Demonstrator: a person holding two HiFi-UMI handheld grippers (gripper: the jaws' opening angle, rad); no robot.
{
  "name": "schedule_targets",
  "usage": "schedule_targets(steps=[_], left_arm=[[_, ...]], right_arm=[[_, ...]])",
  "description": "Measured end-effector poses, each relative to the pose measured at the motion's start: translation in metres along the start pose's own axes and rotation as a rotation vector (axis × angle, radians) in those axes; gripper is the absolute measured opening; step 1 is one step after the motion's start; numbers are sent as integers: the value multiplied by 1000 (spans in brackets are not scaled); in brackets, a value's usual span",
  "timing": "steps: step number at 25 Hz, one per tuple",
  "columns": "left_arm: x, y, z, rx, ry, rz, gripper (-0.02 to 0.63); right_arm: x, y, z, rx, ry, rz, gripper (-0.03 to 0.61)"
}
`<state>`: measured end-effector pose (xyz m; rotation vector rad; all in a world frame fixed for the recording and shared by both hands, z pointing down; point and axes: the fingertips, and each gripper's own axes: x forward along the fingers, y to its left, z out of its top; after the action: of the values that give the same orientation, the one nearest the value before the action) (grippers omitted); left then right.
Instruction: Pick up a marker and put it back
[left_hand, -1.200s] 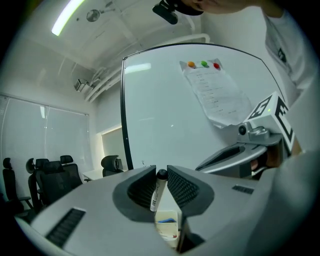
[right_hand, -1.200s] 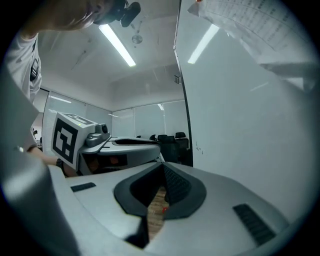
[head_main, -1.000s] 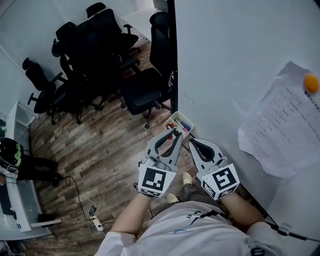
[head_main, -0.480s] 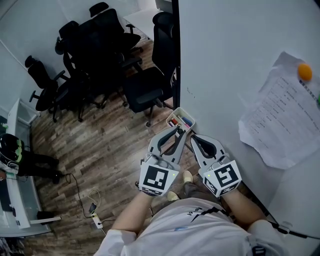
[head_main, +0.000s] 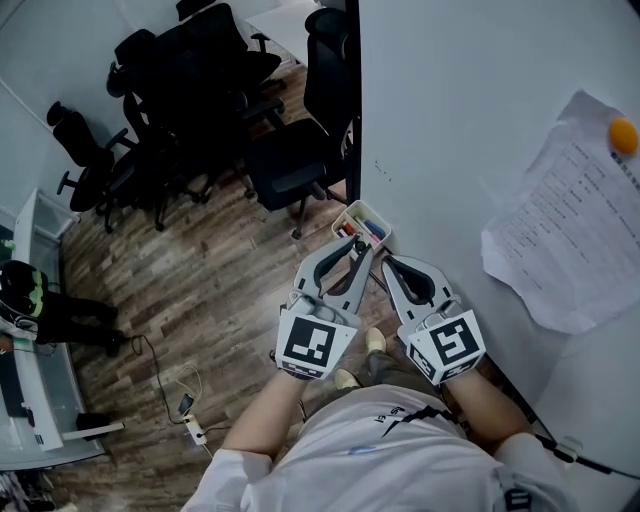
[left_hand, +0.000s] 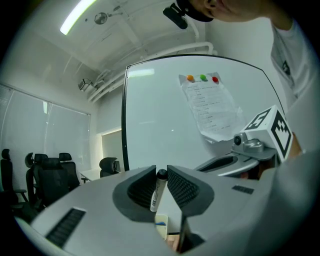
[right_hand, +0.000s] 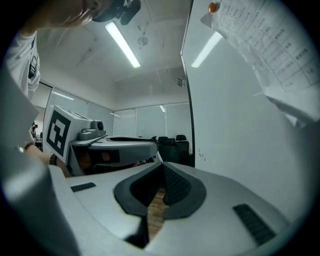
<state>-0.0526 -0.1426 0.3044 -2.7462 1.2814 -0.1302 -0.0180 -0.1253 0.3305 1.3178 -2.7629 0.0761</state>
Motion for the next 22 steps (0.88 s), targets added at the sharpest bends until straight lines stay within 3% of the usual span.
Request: schedule_targets(steps=[10,15,22], left_arm=[[39,0,-34,-3,34,-14,75],[68,-2,-48,42,37,-34,75],[94,6,-93,18,78,-32,75]], right_arm=[[11,-21,-23,42,25,6,14],[16,-40,-39,76,61,11,14],[31,-51,-70,120,126,31,14]])
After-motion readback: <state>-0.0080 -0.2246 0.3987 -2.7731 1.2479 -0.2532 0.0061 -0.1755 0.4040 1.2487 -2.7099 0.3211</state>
